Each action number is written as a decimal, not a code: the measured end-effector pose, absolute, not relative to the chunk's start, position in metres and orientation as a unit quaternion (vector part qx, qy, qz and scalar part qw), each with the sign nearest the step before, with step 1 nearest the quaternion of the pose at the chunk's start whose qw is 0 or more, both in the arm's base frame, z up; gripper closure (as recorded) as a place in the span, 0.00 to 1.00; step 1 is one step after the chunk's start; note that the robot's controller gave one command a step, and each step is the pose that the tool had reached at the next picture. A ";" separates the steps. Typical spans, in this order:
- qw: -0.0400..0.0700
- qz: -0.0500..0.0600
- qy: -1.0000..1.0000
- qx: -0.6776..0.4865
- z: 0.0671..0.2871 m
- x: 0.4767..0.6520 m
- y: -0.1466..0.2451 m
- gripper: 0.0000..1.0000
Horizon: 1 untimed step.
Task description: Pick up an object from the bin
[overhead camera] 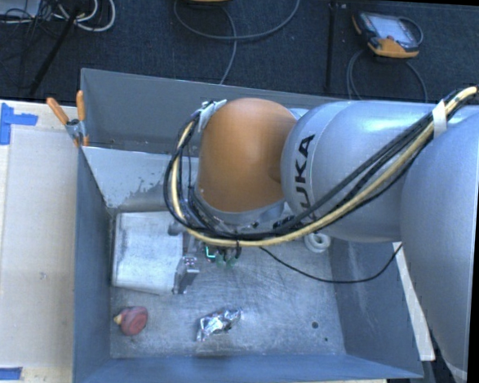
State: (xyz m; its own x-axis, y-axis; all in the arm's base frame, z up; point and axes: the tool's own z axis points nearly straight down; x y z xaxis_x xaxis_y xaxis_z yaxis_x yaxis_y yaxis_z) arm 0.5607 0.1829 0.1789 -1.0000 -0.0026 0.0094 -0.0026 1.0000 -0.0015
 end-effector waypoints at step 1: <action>-0.003 -0.003 -0.974 0.228 0.076 0.523 0.091 0.00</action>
Offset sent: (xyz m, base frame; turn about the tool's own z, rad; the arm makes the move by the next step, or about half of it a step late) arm -0.0410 -0.0966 -0.1089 -0.4584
